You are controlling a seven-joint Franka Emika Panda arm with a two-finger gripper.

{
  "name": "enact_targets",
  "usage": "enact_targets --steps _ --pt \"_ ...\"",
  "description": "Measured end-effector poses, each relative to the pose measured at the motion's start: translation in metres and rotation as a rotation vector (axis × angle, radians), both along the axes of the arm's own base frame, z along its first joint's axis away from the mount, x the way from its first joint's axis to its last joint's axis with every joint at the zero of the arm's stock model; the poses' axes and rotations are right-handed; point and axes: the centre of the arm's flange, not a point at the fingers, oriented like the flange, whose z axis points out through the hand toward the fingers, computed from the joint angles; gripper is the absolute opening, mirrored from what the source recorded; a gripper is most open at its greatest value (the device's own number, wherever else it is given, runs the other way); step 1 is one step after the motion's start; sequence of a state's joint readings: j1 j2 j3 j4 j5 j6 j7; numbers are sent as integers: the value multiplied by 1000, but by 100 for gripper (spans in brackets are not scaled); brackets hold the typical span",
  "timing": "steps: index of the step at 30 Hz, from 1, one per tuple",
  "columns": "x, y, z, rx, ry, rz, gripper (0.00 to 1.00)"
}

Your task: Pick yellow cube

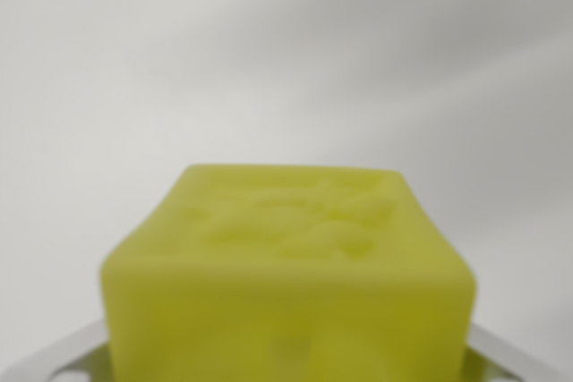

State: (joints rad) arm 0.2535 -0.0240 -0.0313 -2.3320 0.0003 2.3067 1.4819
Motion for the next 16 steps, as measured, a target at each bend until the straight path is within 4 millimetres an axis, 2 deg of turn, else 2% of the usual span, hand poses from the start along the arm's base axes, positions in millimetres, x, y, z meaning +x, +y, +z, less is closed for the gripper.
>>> enact_targets --steps 7,16 --pt "0 0 16 0 0 0 0" --pt "0 0 18 0 0 0 0"
